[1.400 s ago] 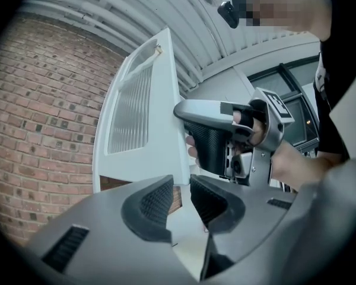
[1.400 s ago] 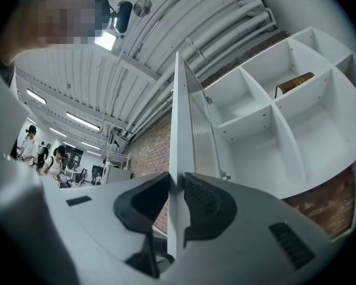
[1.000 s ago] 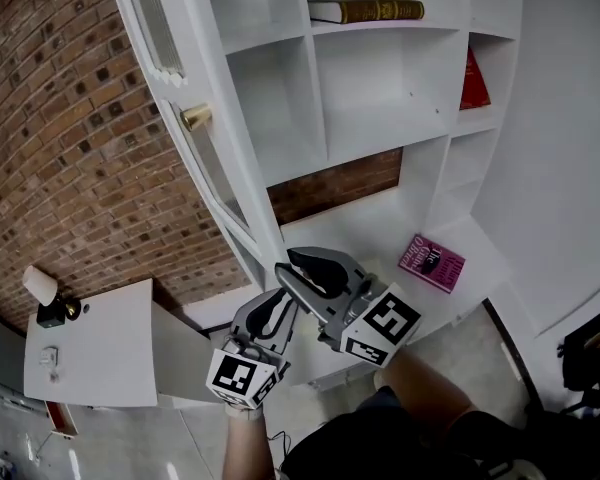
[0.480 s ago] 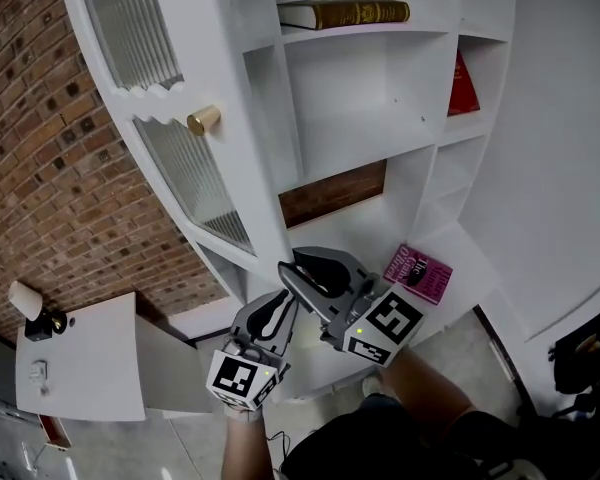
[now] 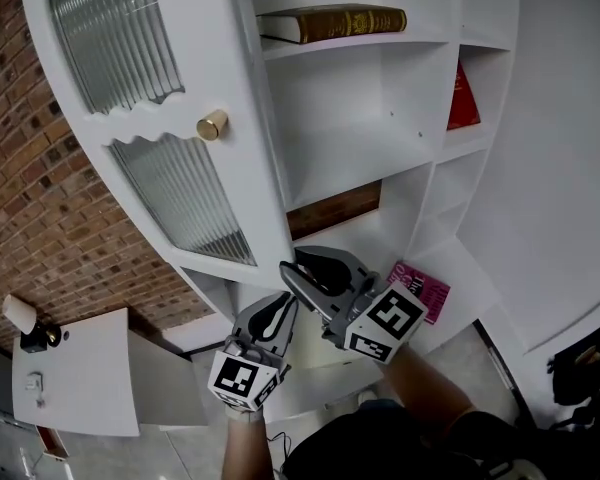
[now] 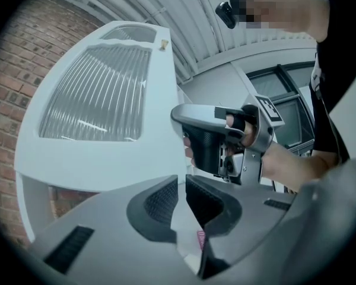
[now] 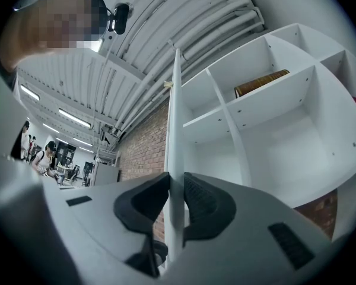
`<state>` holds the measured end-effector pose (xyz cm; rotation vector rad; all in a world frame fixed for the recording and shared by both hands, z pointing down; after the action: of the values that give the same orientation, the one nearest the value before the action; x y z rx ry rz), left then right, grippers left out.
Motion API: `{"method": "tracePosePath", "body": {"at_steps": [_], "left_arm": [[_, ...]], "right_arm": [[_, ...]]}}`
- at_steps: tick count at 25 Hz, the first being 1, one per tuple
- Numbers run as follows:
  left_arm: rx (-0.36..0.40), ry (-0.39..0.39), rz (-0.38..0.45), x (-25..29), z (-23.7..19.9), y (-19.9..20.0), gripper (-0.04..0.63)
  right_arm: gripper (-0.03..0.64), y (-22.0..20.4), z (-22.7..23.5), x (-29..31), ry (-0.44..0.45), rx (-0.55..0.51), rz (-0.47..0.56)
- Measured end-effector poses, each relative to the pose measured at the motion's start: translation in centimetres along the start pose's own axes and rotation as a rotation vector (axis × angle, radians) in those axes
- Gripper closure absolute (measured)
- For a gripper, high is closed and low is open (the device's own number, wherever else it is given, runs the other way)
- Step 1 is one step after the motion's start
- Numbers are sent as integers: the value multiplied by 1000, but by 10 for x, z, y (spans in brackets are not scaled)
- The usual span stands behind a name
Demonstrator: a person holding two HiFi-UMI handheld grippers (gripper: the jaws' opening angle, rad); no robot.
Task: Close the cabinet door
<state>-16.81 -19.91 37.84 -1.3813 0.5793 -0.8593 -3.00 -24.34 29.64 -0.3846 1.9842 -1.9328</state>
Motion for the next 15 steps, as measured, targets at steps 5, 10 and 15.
{"method": "tracePosePath", "body": {"at_steps": [5, 10, 15], "left_arm": [[3, 7, -3, 23, -11, 4, 549], [-11, 27, -8, 42, -21, 6, 557], [-18, 47, -15, 55, -28, 8, 560]], "right_arm": [[532, 2, 26, 6, 2, -5, -4], [531, 0, 50, 13, 26, -2, -5], [529, 0, 66, 19, 39, -5, -6]]}}
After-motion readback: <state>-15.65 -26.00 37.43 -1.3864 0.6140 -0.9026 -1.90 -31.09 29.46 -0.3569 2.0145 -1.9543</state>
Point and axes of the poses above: the fingertips, and each gripper's own axes: x forward along the fingers, z to its right, y out of its top, the point moved 9 cm from there along -x, backward along the fingers, and after that the axes turned 13 degrees about -z, right-handed, at the moved point
